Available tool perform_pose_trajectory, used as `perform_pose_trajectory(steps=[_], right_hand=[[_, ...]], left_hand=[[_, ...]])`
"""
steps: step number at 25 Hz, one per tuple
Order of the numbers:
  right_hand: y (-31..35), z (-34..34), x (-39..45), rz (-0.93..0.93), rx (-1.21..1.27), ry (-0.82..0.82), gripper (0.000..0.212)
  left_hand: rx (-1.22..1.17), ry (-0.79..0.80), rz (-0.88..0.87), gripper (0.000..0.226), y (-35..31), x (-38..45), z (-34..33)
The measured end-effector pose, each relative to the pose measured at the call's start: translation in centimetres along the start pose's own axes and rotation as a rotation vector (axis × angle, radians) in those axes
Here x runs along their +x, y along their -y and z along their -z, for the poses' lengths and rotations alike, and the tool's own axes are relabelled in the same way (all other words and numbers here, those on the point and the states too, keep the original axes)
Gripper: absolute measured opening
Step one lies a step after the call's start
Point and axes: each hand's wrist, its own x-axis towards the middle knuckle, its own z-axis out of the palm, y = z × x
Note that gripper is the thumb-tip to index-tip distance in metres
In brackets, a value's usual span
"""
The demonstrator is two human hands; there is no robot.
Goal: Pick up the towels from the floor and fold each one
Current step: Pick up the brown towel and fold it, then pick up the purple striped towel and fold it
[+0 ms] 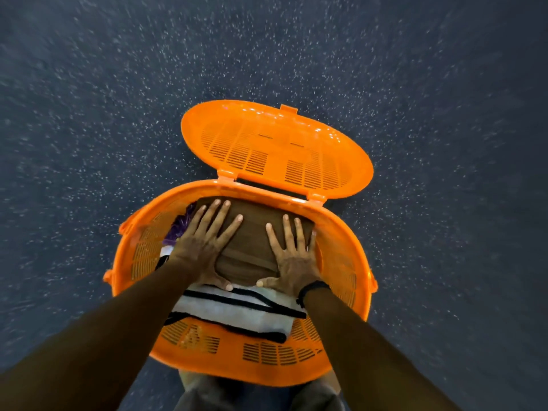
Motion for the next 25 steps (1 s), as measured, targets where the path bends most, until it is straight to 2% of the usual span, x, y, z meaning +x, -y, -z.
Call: perform_pose_trajectory(steps=[2, 4, 7, 9, 12, 18, 22, 25], right_hand=[[-0.1, 2.1, -2.2, 0.030, 0.023, 0.002, 0.123], [-0.6, 5.0, -5.3, 0.048, 0.106, 0.012, 0.106], [-2.3, 12.0, -11.0, 0.012, 0.214, -0.061, 0.075], [-3.7, 17.9, -15.0, -0.018, 0.267, -0.123, 0.069], [-5.4, 27.3, -20.8, -0.061, 0.287, -0.222, 0.072], [-7.2, 50.0, -36.8, -0.138, 0.410, -0.413, 0.074], [-9.0, 61.9, -47.7, -0.118, 0.425, -0.546, 0.076], [-10.4, 68.8, -56.2, -0.071, 0.428, -0.704, 0.085]], left_hand=[[0.008, 0.052, -0.003, 0.150, -0.2, -1.4, 2.3], [-0.032, 0.022, -0.020, 0.141, -0.2, -3.3, 6.0], [-0.060, 0.008, -0.053, 0.118, 0.2, -7.1, 15.8], [-0.084, -0.030, -0.057, 0.108, 0.4, -10.4, 23.8], [-0.174, -0.133, -0.001, 0.105, -0.1, -16.3, 35.2], [-0.322, -0.470, 0.058, 0.092, -5.2, -30.4, 57.7], [-0.443, -0.634, 0.119, 0.089, -8.6, -38.5, 69.1], [-0.517, -0.759, 0.121, 0.092, -11.5, -44.0, 76.7]])
